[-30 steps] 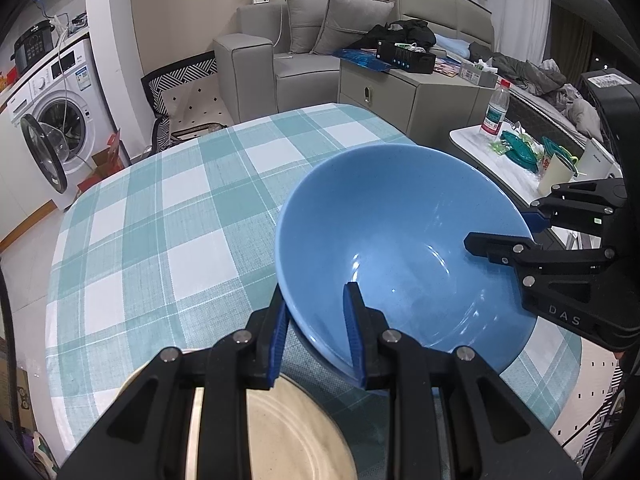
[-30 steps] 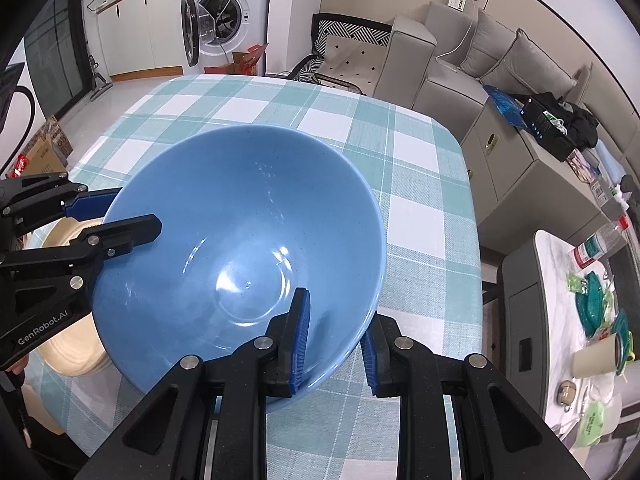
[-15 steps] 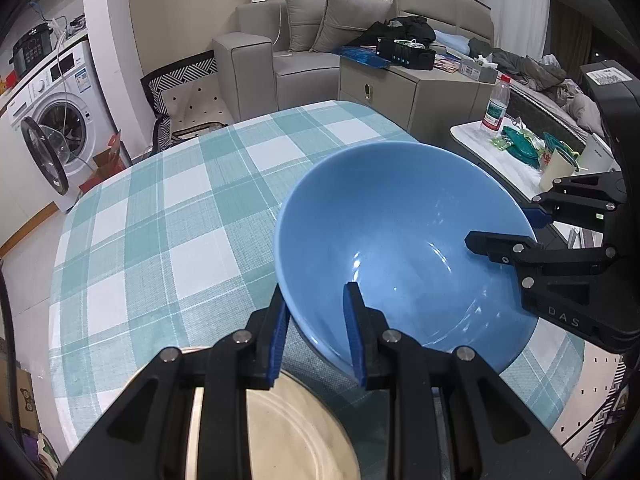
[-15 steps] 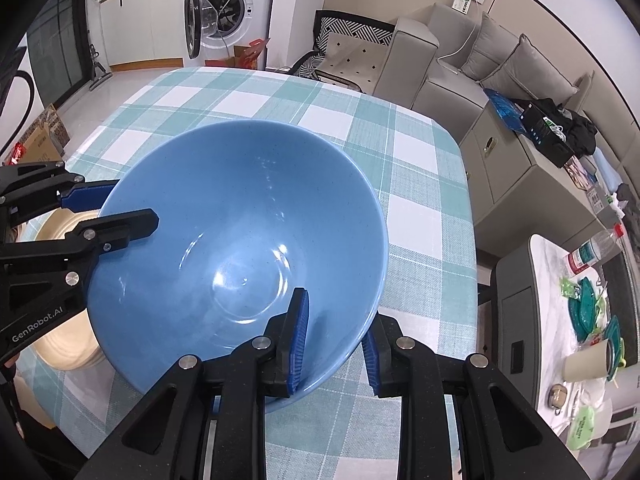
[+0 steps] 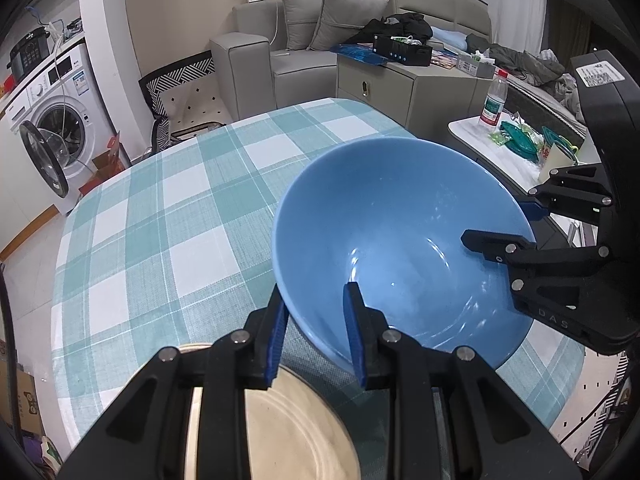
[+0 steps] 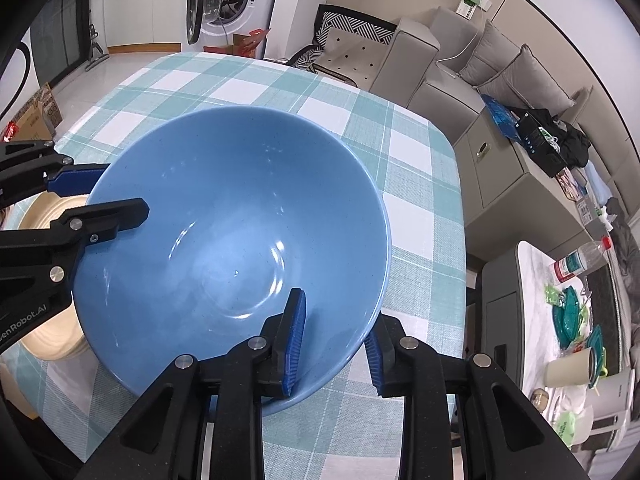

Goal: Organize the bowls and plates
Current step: 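Lower the held light blue bowl into the dark blue bowl with both tools, then open both tools to release the light blue bowl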

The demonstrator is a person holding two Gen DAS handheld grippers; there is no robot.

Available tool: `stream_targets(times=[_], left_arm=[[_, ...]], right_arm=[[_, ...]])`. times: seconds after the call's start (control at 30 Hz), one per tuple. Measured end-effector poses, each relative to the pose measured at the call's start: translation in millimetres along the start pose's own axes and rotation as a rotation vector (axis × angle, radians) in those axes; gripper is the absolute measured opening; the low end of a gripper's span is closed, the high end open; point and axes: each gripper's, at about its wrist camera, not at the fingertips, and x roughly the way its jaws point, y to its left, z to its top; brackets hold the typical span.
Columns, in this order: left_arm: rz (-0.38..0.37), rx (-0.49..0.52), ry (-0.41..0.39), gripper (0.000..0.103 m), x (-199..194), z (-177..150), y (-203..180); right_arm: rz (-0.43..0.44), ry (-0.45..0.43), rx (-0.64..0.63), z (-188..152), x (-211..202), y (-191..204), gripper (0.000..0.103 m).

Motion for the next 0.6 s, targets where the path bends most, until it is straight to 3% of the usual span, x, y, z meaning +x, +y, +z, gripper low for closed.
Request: stream_targets(times=[0.33,0.5,0.6], left_arm=[[-0.011,0.003,0.000,0.032,0.1,-1.6,-2.7],[-0.017,0.007,-0.002,0.035,-1.1,-2.1,-3.9],[-0.031,0.007,-0.010,0.041,-3.6,-2.0,-4.2]], right_arm=[[0.027,-0.007,0.004,1.5,-0.2,0.0,0.037],[0.028,-0.013,0.004,1.9,-1.4,0.2,0.046],[0.033,-0.024,0.007,1.6,-3.5,-0.7,0.049]])
